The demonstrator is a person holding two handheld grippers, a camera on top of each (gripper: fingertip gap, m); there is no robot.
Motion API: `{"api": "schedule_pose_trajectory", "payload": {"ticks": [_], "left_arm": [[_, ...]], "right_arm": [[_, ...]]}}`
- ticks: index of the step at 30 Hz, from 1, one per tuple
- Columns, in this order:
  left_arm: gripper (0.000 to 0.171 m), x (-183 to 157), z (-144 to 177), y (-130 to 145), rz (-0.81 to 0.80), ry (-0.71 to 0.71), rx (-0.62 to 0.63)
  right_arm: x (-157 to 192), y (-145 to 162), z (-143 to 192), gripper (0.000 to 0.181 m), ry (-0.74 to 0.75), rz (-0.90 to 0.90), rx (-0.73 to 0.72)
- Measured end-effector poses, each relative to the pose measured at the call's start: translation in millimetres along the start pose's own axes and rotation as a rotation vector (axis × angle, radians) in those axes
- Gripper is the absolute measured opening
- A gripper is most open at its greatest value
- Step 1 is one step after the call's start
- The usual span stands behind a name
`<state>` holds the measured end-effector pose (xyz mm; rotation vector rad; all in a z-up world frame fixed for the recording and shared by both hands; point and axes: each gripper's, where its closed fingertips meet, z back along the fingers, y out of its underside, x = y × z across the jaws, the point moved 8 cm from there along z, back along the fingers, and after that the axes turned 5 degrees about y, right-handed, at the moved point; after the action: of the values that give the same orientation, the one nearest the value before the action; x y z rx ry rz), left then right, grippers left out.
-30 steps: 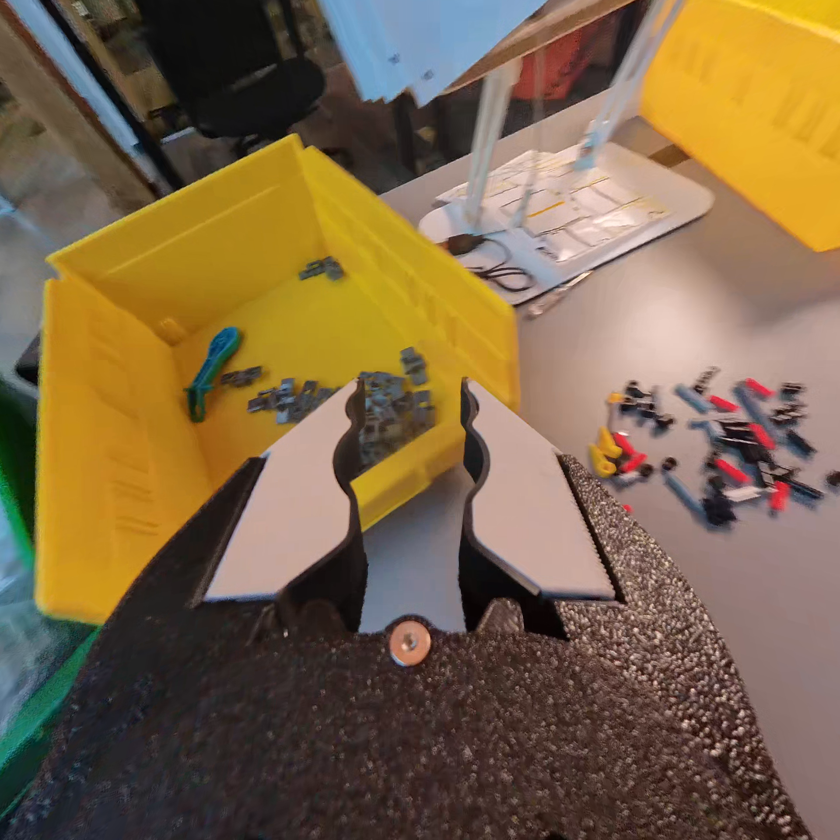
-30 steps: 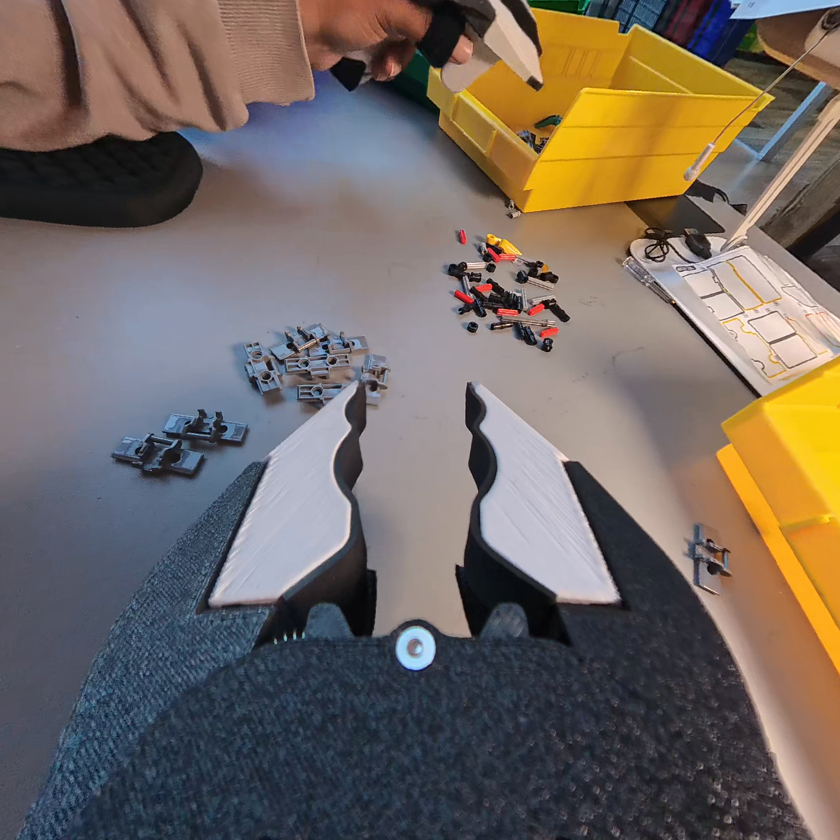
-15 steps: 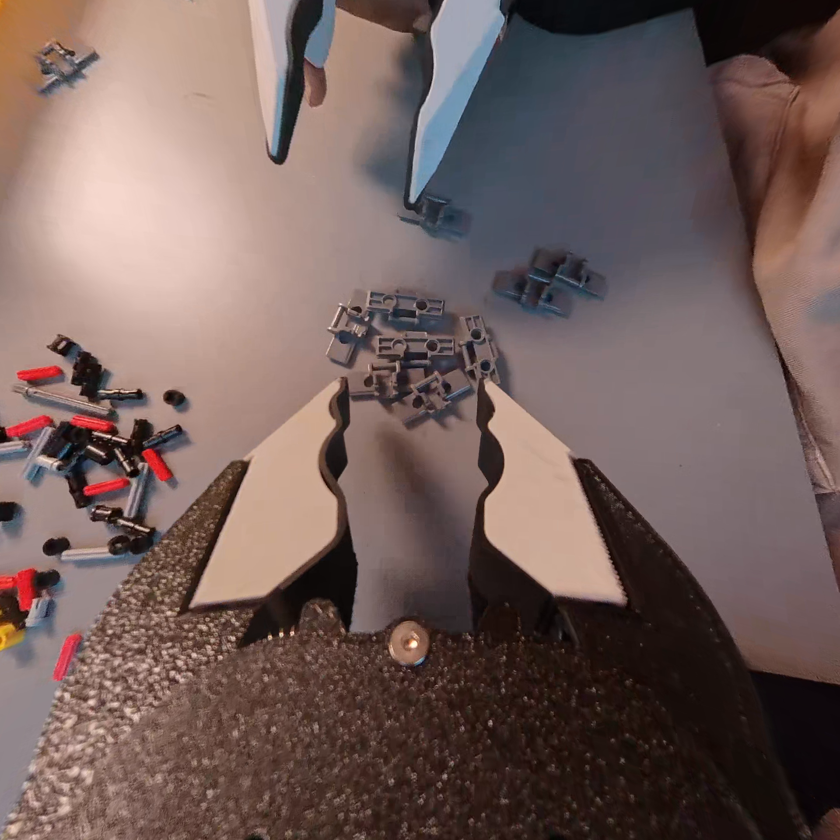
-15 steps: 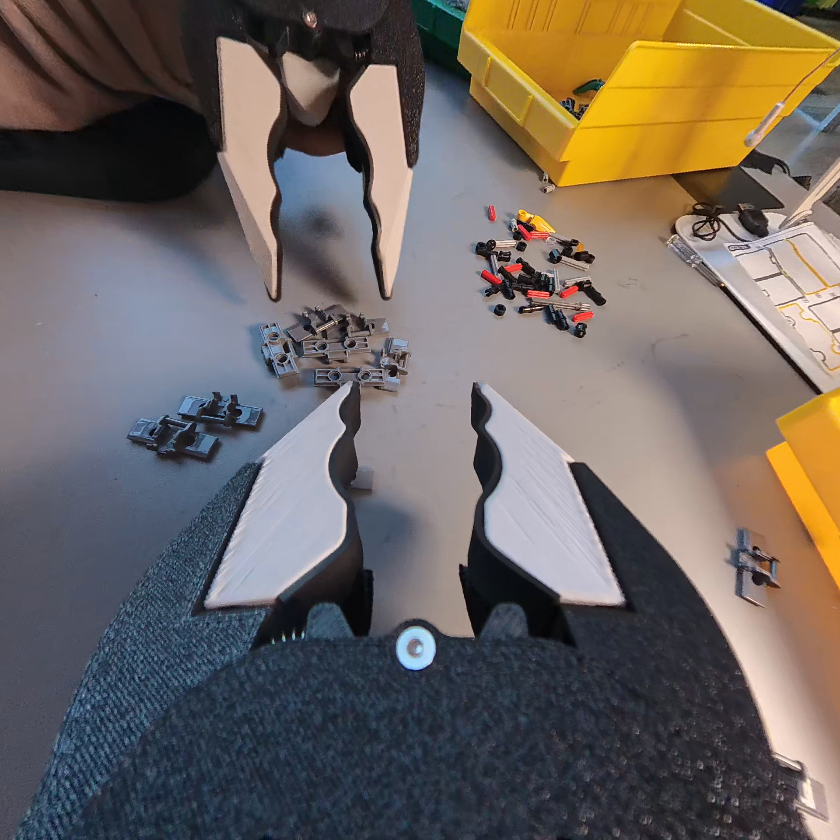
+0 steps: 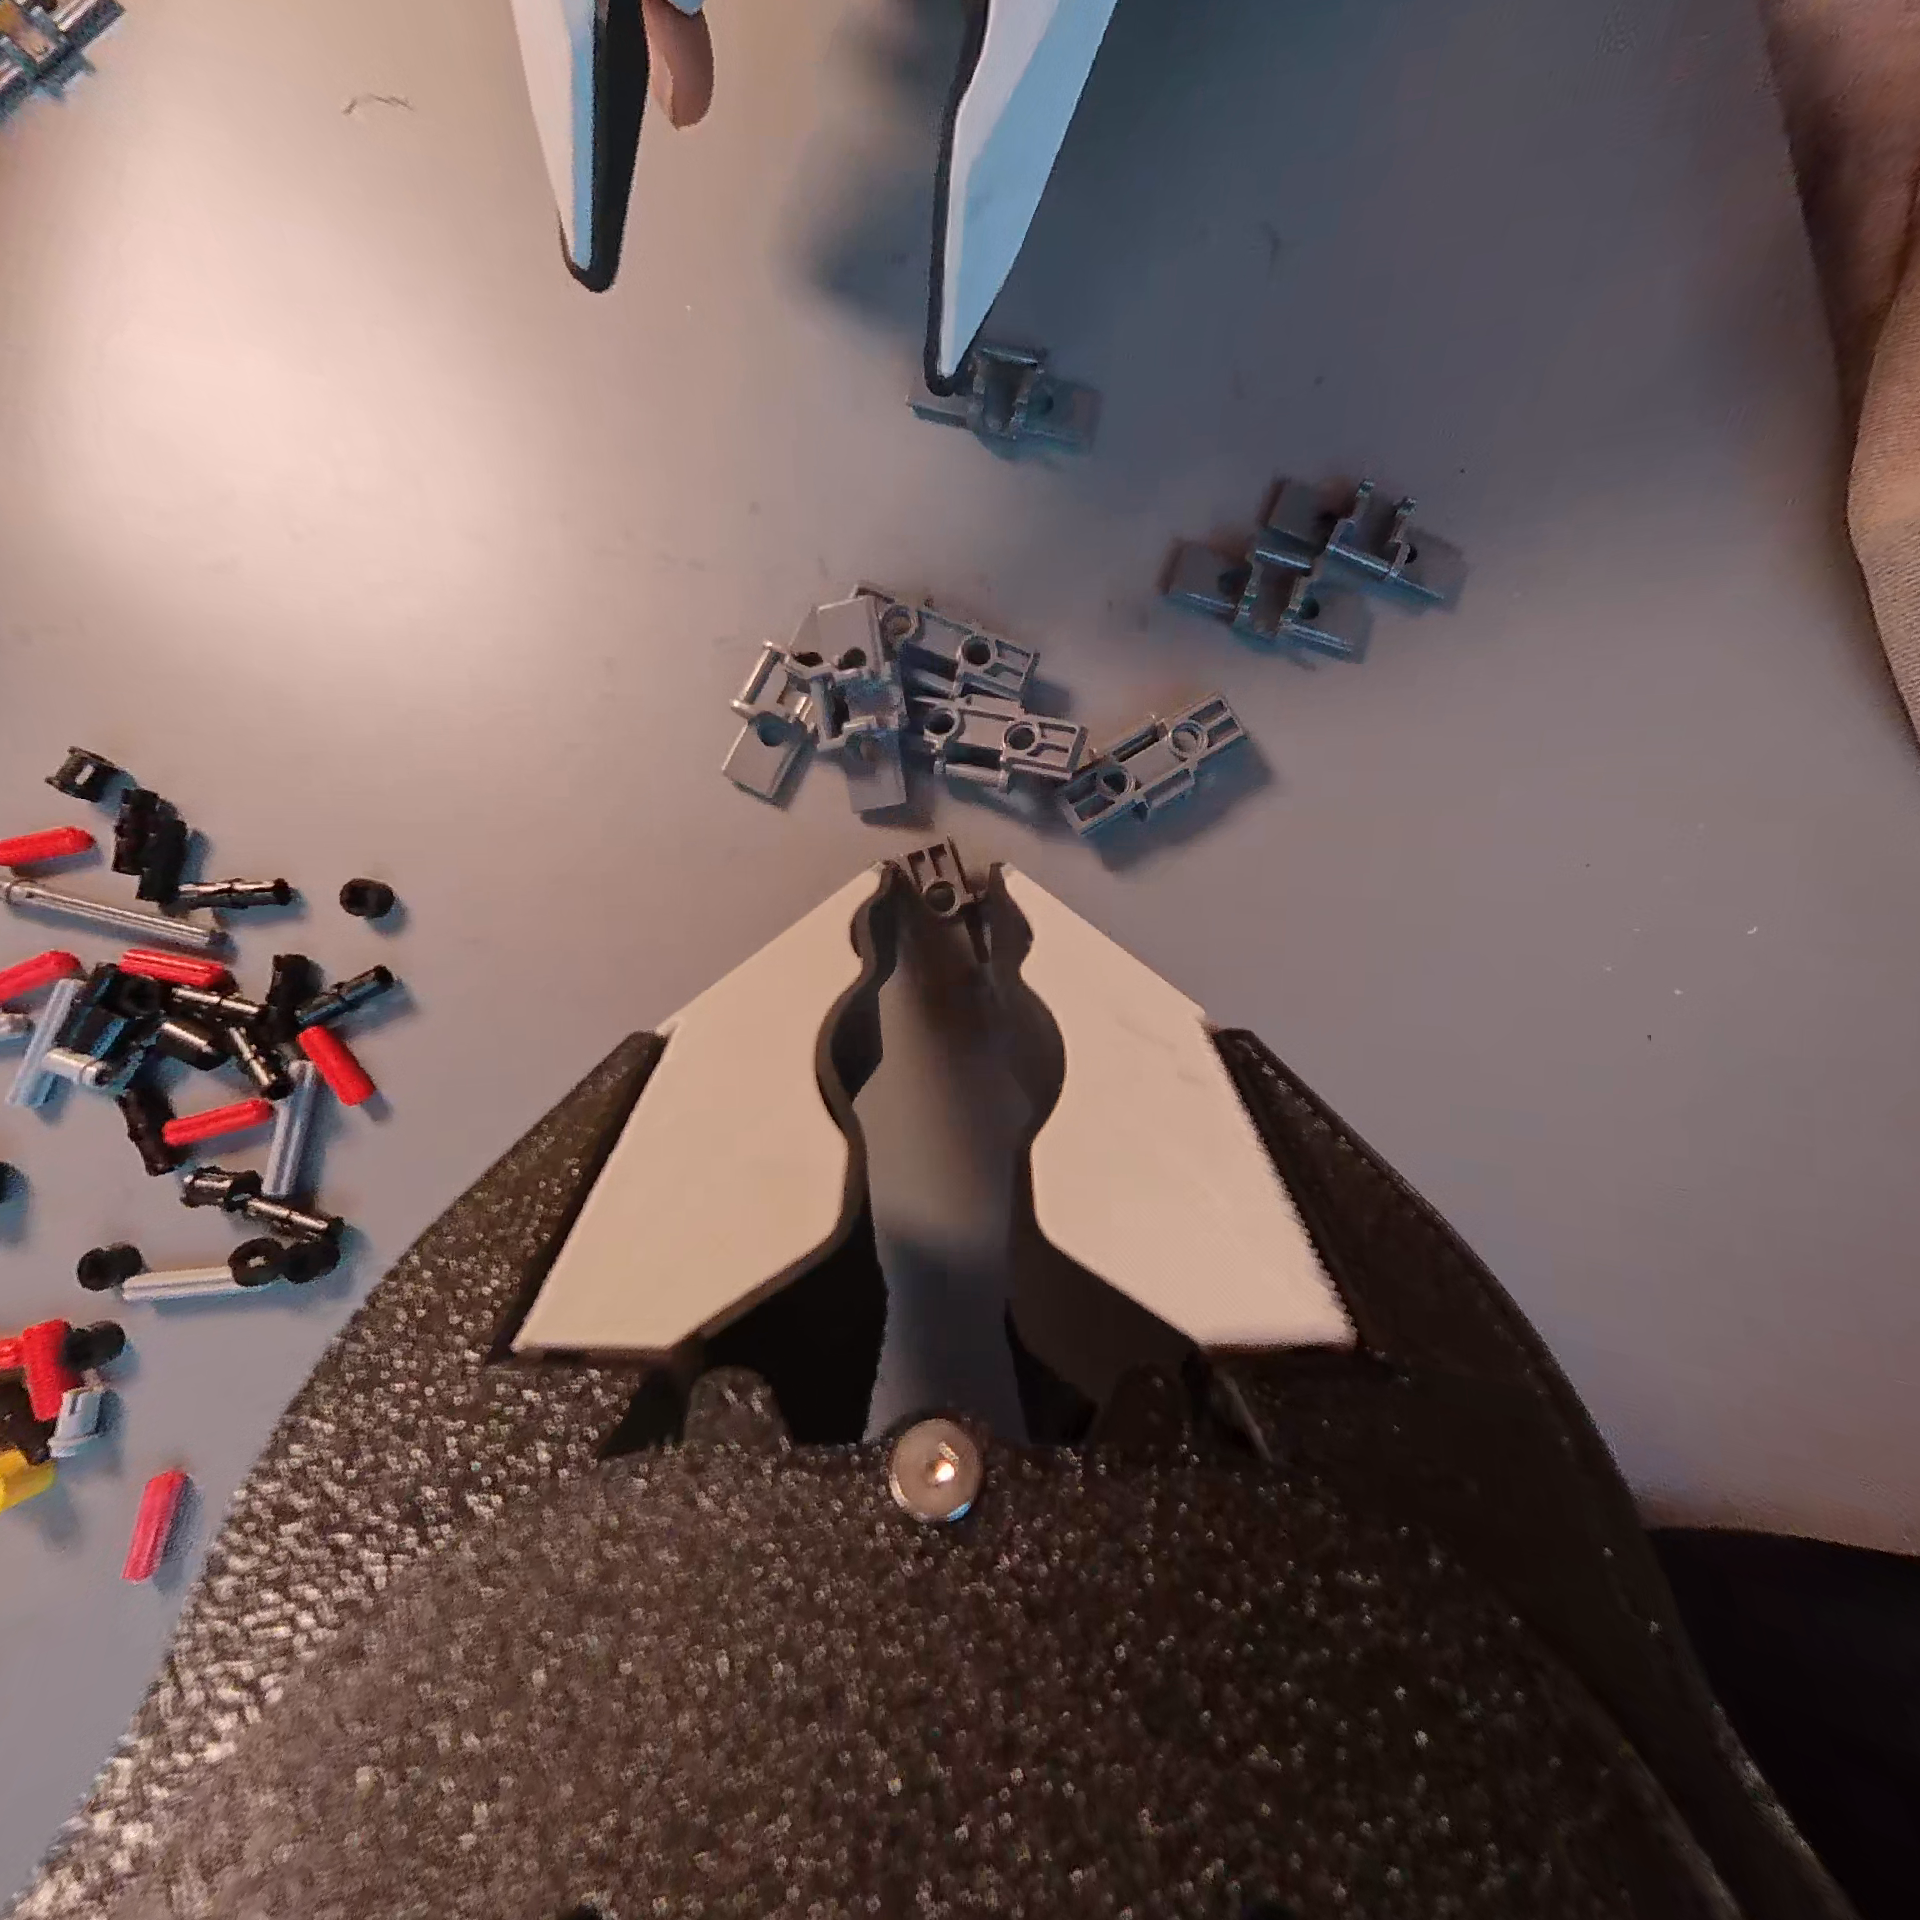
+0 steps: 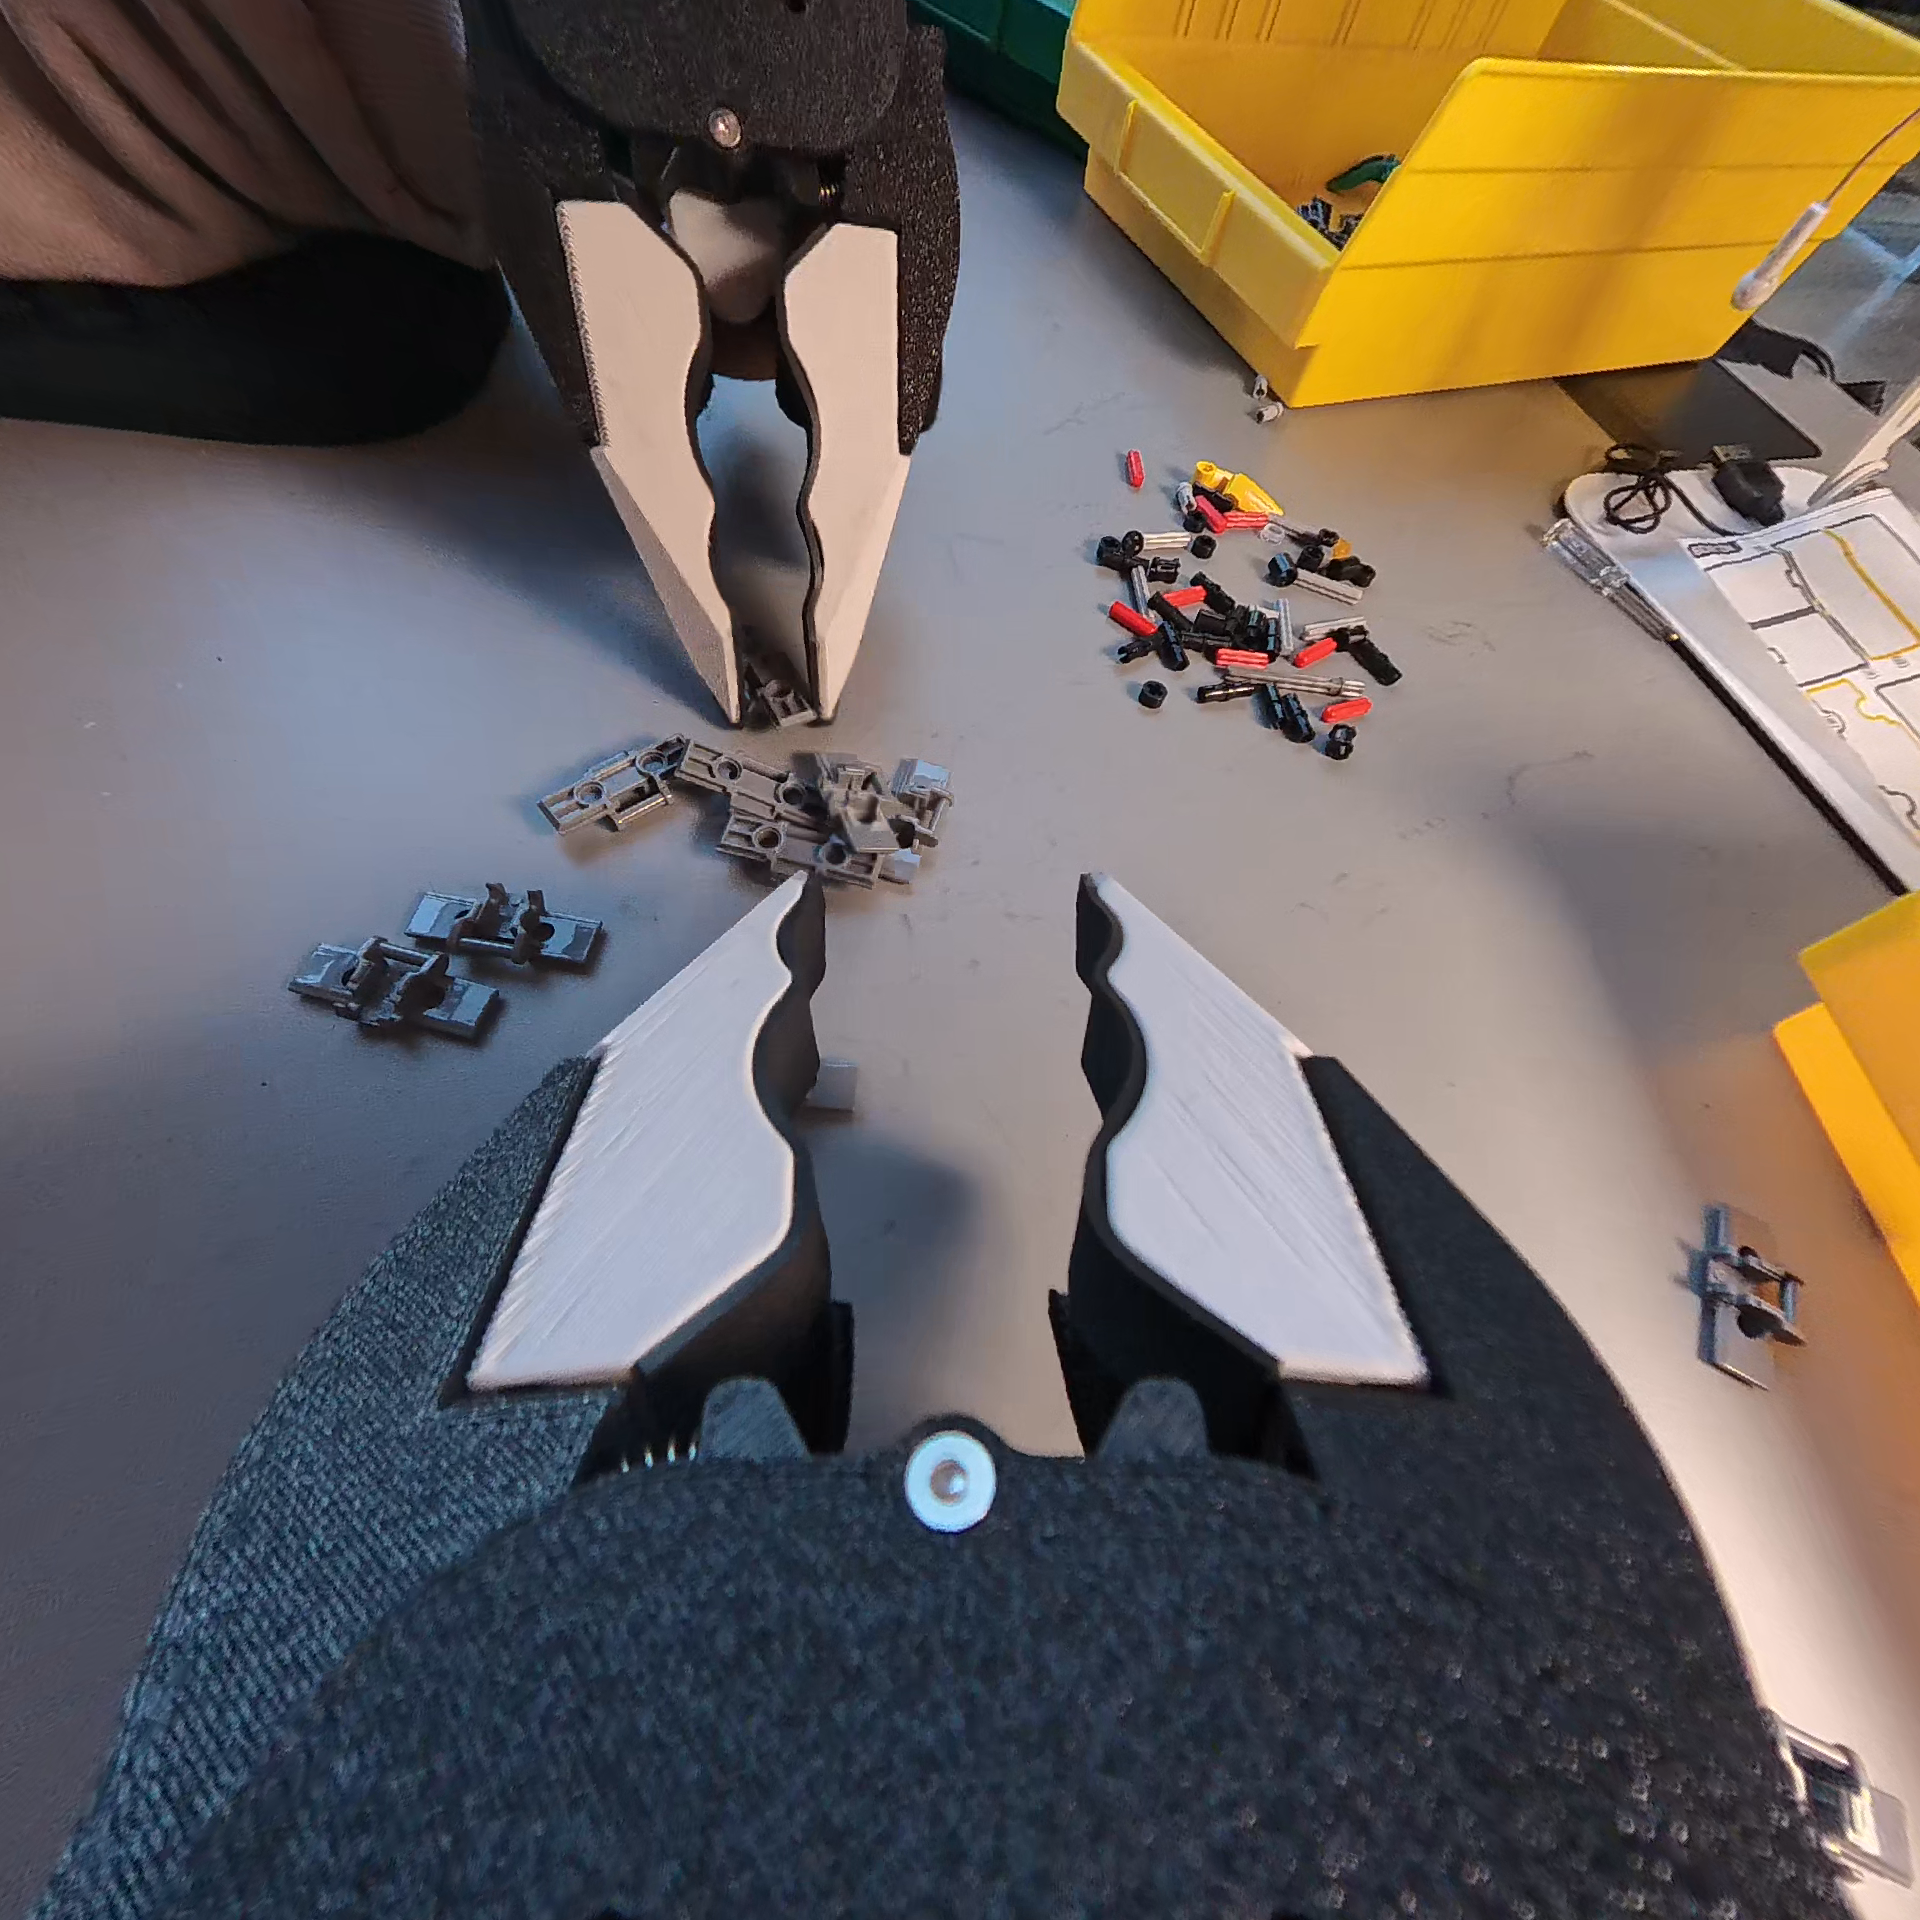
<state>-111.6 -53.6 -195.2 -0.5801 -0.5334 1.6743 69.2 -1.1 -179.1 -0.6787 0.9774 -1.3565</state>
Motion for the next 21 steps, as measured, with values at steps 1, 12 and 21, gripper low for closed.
{"api": "schedule_pose_trajectory", "payload": {"ticks": [1, 12, 21], "left_arm": [[0.016, 0.0, 0.8, 0.7, 0.003, 0.001, 0.004], [0.015, 55.7, 106.6, 12.4, 0.134, -0.739, -0.280], [0.040, 102.7, 170.5, 96.8, 0.600, -1.109, -0.380]], "right_arm": [[0.0, 0.0, 0.0, 0.047, 0.000, 0.000, 0.001], [-0.3, -0.4, 0.1, 0.047, 0.001, 0.000, -0.004], [4.3, -2.8, -5.9, 0.043, 0.007, 0.010, 0.010]]}}
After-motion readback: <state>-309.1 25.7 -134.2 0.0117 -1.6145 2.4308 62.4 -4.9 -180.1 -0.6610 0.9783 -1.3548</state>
